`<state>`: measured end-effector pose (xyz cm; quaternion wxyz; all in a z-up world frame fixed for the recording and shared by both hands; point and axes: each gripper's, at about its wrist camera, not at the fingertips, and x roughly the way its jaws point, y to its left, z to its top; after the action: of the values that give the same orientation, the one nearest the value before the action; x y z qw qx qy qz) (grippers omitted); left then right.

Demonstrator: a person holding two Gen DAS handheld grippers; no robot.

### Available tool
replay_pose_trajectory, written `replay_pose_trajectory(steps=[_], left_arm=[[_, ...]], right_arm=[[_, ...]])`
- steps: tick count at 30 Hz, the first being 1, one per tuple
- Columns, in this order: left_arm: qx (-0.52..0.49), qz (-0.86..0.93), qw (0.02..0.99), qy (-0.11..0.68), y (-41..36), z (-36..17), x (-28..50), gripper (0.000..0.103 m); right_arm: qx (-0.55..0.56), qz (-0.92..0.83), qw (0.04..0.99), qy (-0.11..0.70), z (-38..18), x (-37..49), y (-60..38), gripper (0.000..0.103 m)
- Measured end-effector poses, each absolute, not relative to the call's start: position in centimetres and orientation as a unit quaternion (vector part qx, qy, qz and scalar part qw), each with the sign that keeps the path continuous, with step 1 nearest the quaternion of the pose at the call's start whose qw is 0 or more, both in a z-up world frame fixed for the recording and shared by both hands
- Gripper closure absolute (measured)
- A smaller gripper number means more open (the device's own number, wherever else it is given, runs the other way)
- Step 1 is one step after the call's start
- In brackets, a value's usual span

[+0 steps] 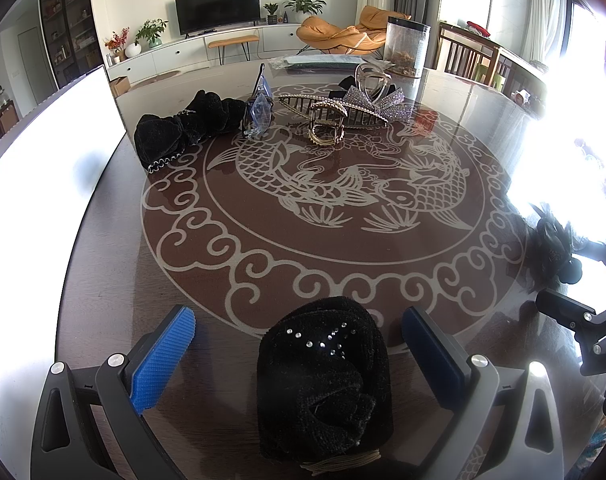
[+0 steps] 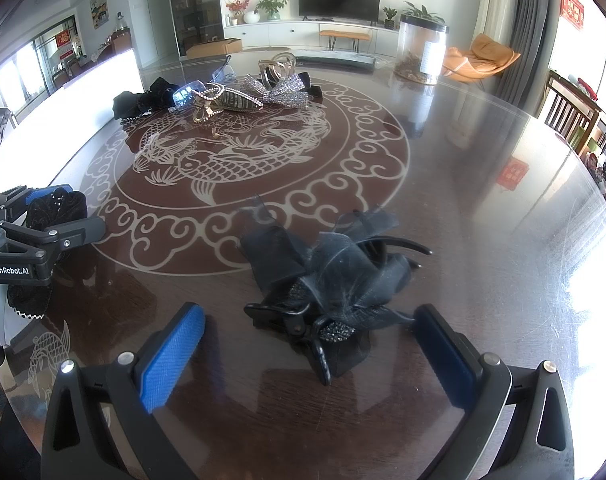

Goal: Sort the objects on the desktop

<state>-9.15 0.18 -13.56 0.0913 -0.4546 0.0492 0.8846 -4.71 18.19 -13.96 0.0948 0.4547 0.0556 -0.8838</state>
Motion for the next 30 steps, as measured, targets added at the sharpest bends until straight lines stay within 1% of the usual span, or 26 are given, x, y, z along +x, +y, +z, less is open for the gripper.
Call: replay_pose_trajectory(steps=[21,23,26,30], left_arm=[[-0.455,0.885,0.09,0.049,0.2,-13.6,-9.2,0.0],[-0.482,0.87,0.09,0.054,0.4,-13.4,-9.5,0.0],[-0.535,0.835,0.108,0.072,0.2,-13.0,-8.5,0.0],[-0.535,0.831,0.122,0.086,-0.4,-13.0,-7.0,0.0]], right_arm=[[0.455,-0.883,0.102,0.059,-14.0,-4.8,18.1,0.0],[0.473,-0.868,0.136,0.069,-13.9,-5.1,18.8,0.0],[0.469,-0.869,0.151,0.043,-12.3,-4.1,22.1,0.0],[0.506,-0.844,0.166,0.058,-12.6,-5.1,21.8,0.0]])
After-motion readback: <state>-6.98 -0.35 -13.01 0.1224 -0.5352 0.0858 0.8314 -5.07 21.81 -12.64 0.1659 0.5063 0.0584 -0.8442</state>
